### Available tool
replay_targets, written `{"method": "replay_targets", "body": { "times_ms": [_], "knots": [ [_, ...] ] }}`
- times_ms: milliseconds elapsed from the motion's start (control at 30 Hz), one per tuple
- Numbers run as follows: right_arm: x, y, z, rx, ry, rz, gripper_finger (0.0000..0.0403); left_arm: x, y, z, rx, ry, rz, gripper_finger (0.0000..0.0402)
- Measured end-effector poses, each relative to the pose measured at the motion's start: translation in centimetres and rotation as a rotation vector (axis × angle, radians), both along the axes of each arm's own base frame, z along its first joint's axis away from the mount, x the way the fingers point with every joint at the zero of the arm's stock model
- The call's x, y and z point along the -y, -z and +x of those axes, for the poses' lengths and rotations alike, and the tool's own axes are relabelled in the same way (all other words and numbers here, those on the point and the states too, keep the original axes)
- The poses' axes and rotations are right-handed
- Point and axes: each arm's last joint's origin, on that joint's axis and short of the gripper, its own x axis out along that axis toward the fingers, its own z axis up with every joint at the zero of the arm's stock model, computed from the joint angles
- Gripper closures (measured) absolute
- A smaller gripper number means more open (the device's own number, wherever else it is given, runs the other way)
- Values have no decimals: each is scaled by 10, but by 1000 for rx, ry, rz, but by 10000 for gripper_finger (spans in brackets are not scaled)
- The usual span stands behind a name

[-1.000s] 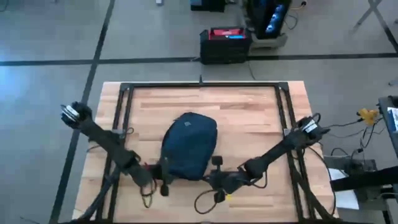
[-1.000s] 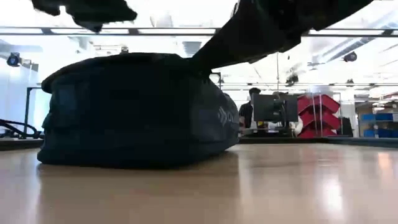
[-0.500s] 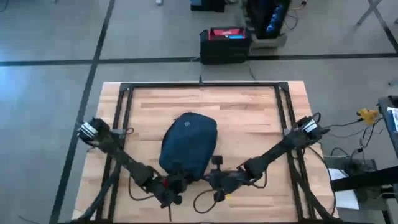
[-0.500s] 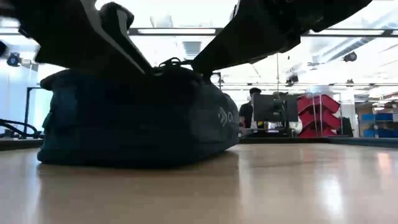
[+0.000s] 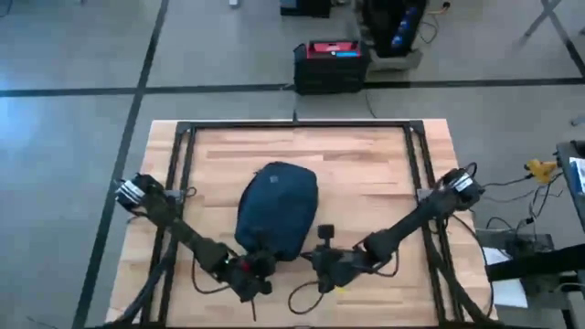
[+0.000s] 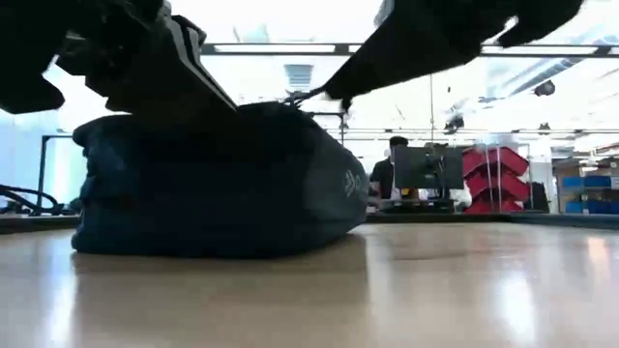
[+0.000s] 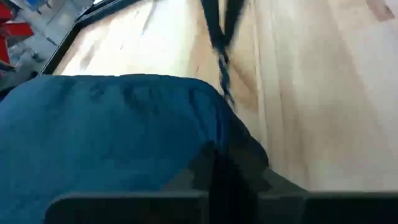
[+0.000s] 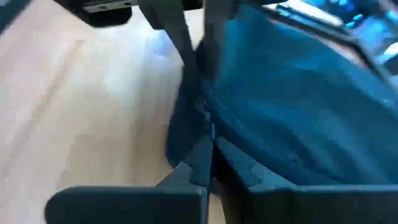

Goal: Unpack backpack
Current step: Open the dark blue backpack

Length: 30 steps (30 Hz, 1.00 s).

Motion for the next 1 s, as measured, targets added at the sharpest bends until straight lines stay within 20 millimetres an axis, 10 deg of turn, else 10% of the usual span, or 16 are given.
{"method": "replay_targets", "body": {
  "times_ms": [333,700,1000],
  "knots": [
    [17,-4,-37,-122,234,-112,402,21,-37,-31,69,118,-71,401],
    [1,-12,-20,27,87,121,399,11,-40,-24,140,3,-7,401],
    [12,3,5,60,83,154,272,-6,-42,-8,171,-66,28,401]
  ]
}}
